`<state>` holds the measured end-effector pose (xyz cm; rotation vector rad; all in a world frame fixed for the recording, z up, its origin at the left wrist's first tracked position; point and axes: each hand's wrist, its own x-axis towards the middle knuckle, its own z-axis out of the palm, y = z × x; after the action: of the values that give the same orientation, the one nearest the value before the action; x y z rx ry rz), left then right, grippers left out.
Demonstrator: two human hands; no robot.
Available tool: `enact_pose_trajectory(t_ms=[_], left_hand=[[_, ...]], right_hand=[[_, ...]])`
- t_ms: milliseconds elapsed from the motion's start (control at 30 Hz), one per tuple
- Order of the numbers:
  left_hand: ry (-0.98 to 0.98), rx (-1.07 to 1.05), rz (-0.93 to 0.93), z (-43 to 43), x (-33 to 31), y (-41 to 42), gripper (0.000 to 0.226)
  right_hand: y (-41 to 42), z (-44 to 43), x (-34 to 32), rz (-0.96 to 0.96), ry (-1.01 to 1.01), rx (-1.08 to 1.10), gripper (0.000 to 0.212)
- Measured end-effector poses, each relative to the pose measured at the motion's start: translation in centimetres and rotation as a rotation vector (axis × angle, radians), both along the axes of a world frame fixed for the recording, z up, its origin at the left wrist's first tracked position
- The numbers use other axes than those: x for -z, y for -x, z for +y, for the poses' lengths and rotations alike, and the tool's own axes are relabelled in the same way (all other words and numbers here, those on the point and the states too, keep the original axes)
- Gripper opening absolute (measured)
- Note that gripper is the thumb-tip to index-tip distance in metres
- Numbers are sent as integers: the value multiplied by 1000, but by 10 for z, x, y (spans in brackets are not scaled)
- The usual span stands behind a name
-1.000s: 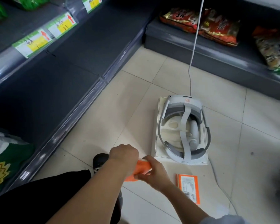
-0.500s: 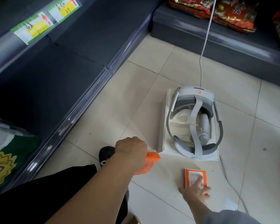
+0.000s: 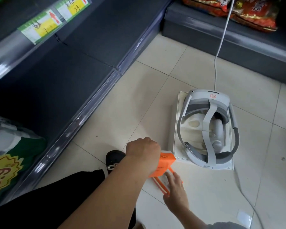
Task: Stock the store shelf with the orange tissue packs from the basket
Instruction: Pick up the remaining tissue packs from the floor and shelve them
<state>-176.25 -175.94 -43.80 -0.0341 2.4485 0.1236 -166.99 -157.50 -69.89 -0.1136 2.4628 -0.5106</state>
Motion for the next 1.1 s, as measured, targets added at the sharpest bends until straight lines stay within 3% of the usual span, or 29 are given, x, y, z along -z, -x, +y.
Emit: enact_pose_trajectory(t_ms=[133, 267, 433, 567, 700, 833, 900, 1000, 1100], left_hand=[[-18, -9, 1, -2, -1, -1, 31], [-21, -18, 2, -4, 0, -1, 31], [-20, -25, 0, -7, -2, -1, 31], [-18, -43, -14, -9, -3, -1, 35], [-29, -91, 19, -11, -6, 2, 35], [-33, -134, 51, -13, -12, 2, 33], [-29, -144, 52, -15, -13, 2, 34], [-27, -151, 49, -17, -13, 2, 32], [-29, -157, 50, -19, -13, 2, 31]], right_hand=[[7, -12, -5, 96, -15, -71, 80], [8, -15, -9, 58, -11, -183, 78], [10, -22, -7, -20, -215, -314, 110], [34, -34, -15, 27, -237, -303, 79], [48, -43, -28, -139, -49, -111, 73], [57, -39, -32, -300, 270, 309, 42], [57, -36, -30, -348, 365, 486, 37], [51, -38, -27, -360, 401, 666, 38], [43, -46, -25, -194, 287, 730, 45]])
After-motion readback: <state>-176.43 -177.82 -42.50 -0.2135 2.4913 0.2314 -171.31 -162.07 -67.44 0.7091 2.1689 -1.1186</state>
